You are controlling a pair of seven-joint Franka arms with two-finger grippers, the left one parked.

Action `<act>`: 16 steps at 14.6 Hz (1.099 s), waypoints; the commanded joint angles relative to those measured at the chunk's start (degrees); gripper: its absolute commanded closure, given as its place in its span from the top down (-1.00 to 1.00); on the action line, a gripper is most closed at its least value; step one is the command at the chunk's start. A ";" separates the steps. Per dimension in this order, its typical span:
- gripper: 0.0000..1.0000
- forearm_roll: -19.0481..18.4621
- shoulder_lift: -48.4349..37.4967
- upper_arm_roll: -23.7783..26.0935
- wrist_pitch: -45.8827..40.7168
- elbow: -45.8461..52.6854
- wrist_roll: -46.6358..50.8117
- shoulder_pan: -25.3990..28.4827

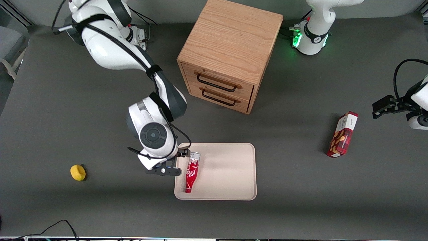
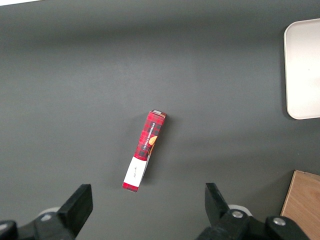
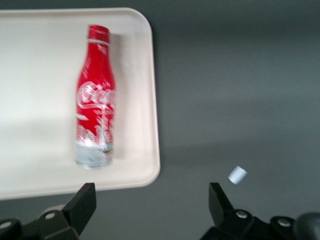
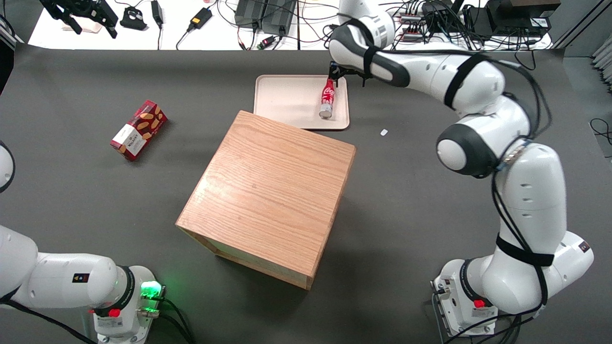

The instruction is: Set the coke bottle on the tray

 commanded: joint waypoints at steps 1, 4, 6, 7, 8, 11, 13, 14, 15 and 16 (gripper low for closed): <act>1.00 1.97 -15.66 0.57 0.79 -17.95 0.48 -2.62; 1.00 2.77 -30.51 2.49 -1.57 -30.61 -5.37 -7.62; 1.00 5.56 -39.05 4.08 -5.51 -35.90 -13.45 -13.15; 1.00 6.88 -42.83 4.17 -6.93 -37.92 -17.50 -15.96; 1.00 7.16 -46.43 4.09 -7.81 -40.38 -21.02 -17.82; 1.00 7.86 -54.80 -1.51 -8.00 -46.28 -28.69 -18.81; 1.00 7.86 -57.45 -5.56 -7.56 -47.87 -29.05 -16.62; 1.00 7.86 -57.98 -8.37 -7.64 -47.79 -28.88 -15.30; 1.00 7.86 -57.98 -10.48 -7.99 -47.44 -28.09 -12.76; 1.00 7.86 -57.98 -12.07 -8.17 -47.09 -27.82 -11.35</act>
